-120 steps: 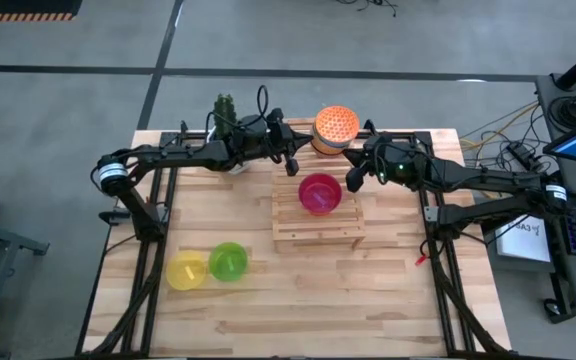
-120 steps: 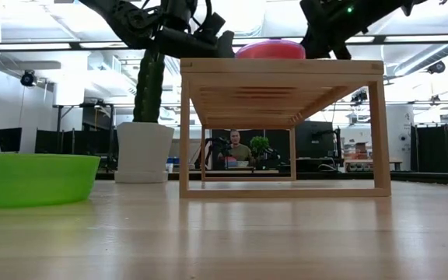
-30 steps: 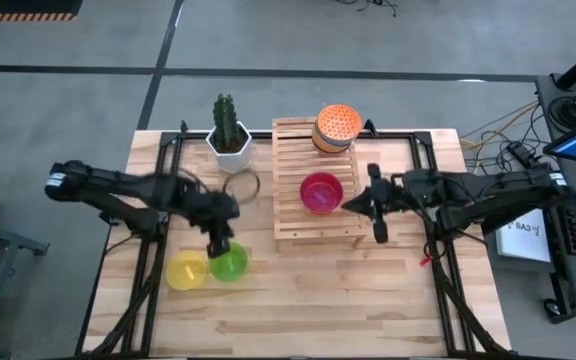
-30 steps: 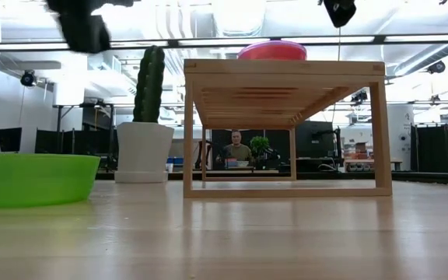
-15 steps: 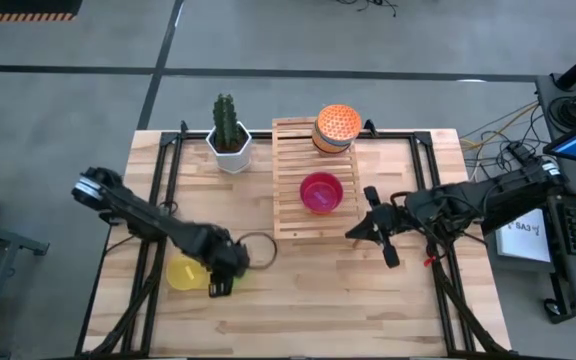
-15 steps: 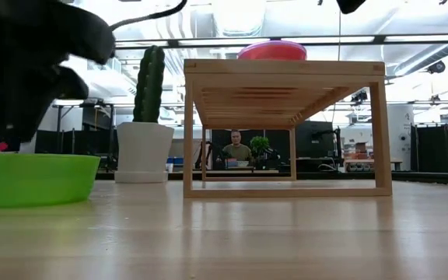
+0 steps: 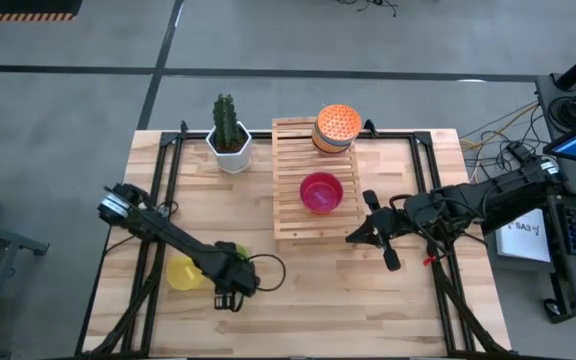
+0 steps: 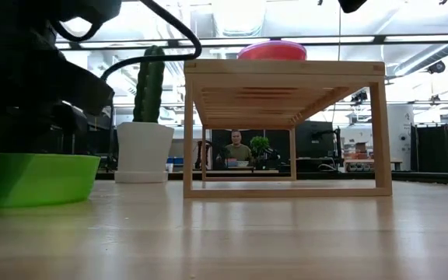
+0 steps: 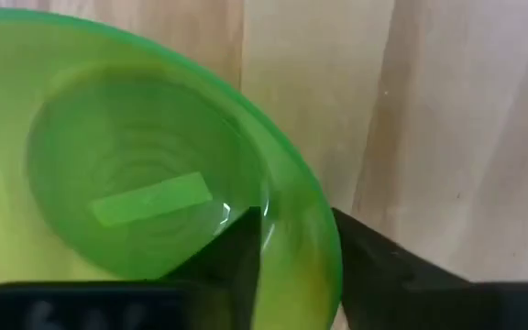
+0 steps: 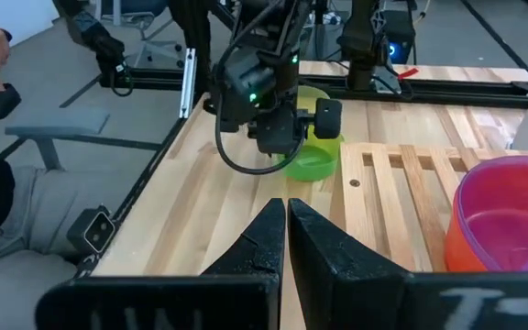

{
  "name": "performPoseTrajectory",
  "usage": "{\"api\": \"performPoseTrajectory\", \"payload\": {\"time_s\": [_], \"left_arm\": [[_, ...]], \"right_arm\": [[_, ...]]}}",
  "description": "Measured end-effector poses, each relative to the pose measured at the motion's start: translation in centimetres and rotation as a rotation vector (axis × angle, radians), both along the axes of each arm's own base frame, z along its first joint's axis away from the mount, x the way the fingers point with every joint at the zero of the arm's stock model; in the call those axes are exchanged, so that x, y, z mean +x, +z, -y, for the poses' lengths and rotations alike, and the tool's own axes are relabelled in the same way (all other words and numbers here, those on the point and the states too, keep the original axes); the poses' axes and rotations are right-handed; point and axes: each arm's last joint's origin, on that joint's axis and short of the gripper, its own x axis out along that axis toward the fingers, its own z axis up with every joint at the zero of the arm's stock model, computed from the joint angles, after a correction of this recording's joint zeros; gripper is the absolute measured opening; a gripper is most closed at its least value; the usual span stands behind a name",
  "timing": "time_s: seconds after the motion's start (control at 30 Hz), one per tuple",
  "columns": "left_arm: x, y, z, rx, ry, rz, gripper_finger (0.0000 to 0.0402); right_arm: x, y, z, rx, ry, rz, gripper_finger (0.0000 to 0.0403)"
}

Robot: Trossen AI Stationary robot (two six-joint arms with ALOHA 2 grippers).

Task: Place and stack bowls onto a shelf
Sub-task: Stack the green bowl on top of the violet bowl on the shelf

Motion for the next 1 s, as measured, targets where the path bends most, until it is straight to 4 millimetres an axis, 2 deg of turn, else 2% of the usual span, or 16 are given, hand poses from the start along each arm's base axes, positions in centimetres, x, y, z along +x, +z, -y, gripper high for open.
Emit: {"api": "performPoseTrajectory", "payload": {"time_s": [0.13, 0.23, 0.33, 0.53, 0.77, 0.87, 1.0], "left_arm": [[-0.2, 0.3, -0.1, 0.004, -0.013, -0.007, 0.0019], [-0.5, 1.3, -0.3, 0.015, -0.029, -0.014, 0.0010], [-0.4, 3.0, -0.3, 0.023, -0.062, 0.004, 0.0002], [1.2, 8.4, 0.2, 0.091, -0.216, 0.117, 0.0000], [3.8, 15.9, -0.1, 0.208, -0.483, 0.369, 0.0000], [4.8, 18.8, -1.0, 0.245, -0.583, 0.476, 0.0000], [5.6, 21.5, -3.3, 0.289, -0.648, 0.510, 0.0000]], "right_arm": [[0.0, 0.0, 0.0, -0.002, 0.001, 0.001, 0.0009], [0.0, 0.0, 0.0, -0.005, 0.002, 0.002, 0.0009], [0.0, 0.0, 0.0, -0.004, 0.002, 0.002, 0.0009], [0.0, 0.0, 0.0, 0.004, -0.002, -0.006, 0.0009], [-0.2, -0.1, -0.5, 0.024, 0.015, -0.020, 0.0009], [-0.4, -0.1, -0.8, 0.032, 0.030, -0.022, 0.0009], [-0.5, -0.1, -1.3, 0.039, 0.048, -0.018, 0.0009]]}}
